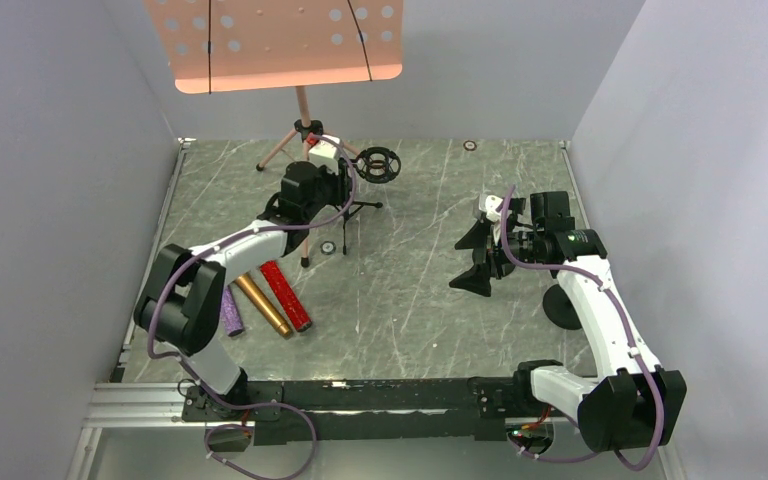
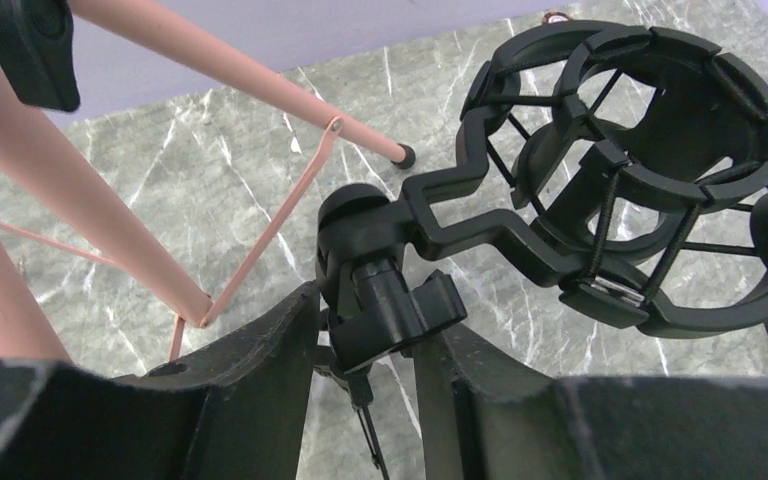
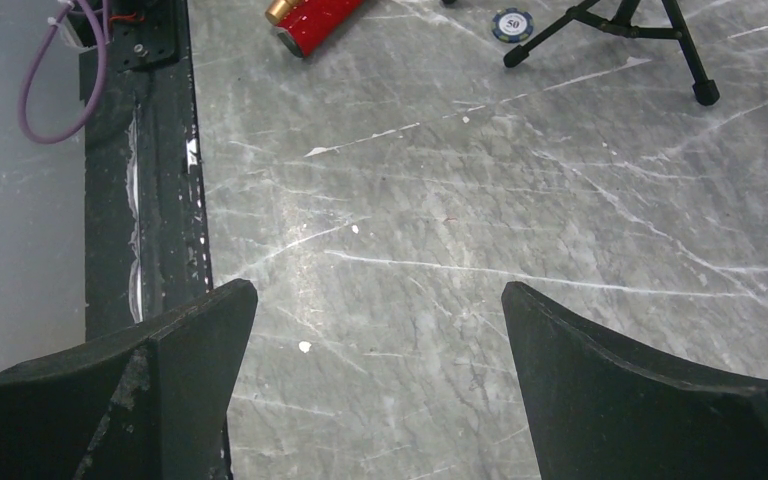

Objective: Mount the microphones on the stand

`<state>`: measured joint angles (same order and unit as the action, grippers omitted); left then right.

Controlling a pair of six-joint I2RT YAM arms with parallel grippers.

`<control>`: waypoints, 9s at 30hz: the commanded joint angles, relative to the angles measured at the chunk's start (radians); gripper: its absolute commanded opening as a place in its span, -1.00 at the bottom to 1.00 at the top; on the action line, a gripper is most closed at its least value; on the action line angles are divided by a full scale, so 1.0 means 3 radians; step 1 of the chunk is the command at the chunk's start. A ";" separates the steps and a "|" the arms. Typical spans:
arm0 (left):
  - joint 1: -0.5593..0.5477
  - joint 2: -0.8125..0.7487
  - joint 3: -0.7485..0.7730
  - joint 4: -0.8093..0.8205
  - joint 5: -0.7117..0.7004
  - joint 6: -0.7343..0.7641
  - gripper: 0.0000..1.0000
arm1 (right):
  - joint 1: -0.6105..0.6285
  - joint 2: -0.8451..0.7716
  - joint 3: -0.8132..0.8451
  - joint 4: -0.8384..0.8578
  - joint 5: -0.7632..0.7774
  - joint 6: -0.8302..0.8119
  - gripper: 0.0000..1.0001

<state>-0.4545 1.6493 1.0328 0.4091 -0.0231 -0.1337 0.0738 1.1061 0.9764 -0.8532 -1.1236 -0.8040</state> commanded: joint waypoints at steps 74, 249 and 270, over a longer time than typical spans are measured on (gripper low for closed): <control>-0.0810 -0.3326 -0.1843 -0.1714 -0.0335 -0.1361 0.99 | 0.0014 0.0098 0.0033 0.0071 0.0106 -0.0115 0.99; -0.0944 -0.0564 0.0320 0.1916 0.2158 -0.1017 -1.00 | -0.0626 -0.0245 -0.0054 0.0057 -0.0534 0.0067 1.00; -0.0942 -0.0693 0.0105 0.1407 0.2427 -0.0625 -1.00 | -0.0624 -0.0247 -0.0069 0.0060 -0.0524 0.0064 1.00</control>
<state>-0.7341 1.4616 1.0737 0.9489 0.6350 -0.3965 -0.1120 1.0458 0.9550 -0.8661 -1.2610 -0.7750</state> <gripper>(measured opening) 0.445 0.997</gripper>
